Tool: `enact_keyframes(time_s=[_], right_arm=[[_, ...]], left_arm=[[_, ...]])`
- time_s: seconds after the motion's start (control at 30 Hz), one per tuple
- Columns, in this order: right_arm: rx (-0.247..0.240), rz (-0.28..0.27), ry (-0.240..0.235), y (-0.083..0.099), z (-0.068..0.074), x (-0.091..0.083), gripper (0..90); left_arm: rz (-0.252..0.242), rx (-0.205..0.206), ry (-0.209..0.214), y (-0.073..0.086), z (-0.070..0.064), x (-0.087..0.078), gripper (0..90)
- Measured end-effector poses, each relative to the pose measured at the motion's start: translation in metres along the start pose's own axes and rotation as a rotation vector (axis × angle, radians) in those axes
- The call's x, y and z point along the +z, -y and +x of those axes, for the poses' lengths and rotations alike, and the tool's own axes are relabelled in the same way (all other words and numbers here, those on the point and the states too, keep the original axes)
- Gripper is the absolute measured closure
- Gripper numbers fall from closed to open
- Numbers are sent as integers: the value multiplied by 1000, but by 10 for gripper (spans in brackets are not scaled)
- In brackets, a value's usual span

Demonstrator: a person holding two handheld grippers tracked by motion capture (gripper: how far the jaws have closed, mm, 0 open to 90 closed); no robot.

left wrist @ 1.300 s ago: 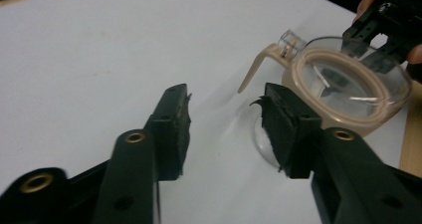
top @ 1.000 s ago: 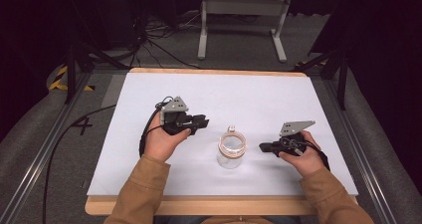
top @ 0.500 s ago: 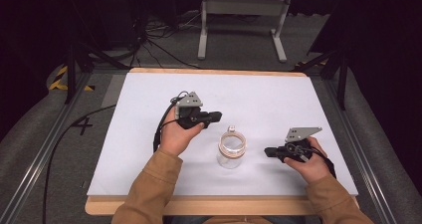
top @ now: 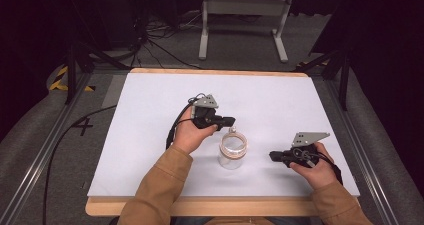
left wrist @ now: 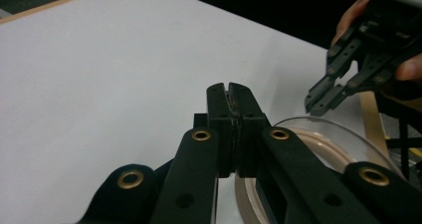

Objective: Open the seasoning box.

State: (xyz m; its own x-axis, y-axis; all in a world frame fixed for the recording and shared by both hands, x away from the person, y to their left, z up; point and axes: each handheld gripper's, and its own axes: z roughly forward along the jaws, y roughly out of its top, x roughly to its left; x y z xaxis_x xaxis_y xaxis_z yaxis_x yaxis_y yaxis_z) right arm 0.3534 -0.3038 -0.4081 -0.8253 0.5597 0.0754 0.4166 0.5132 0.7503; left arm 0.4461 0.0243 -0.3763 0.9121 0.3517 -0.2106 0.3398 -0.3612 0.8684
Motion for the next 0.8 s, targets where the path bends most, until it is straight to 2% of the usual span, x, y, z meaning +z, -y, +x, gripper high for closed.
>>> enact_keyframes(time_s=[0.1,0.33,0.4,0.57,0.67,0.8], right_arm=[[-21,-14,-30,-4,7,0,876],[-67,-53,-66,-16,22,-2,883],[-68,-70,-83,-19,26,-2,887],[-54,-111,-135,-30,37,1,899],[-41,-114,-157,-34,41,9,900],[-50,-105,-167,-37,48,18,900]], left_arm=[[-5,-5,14,1,1,2,894],[-1,23,17,0,0,2,896],[10,28,27,0,0,1,894],[19,31,21,-1,0,-1,897],[20,27,22,-1,0,-1,898],[15,23,27,0,0,0,898]])
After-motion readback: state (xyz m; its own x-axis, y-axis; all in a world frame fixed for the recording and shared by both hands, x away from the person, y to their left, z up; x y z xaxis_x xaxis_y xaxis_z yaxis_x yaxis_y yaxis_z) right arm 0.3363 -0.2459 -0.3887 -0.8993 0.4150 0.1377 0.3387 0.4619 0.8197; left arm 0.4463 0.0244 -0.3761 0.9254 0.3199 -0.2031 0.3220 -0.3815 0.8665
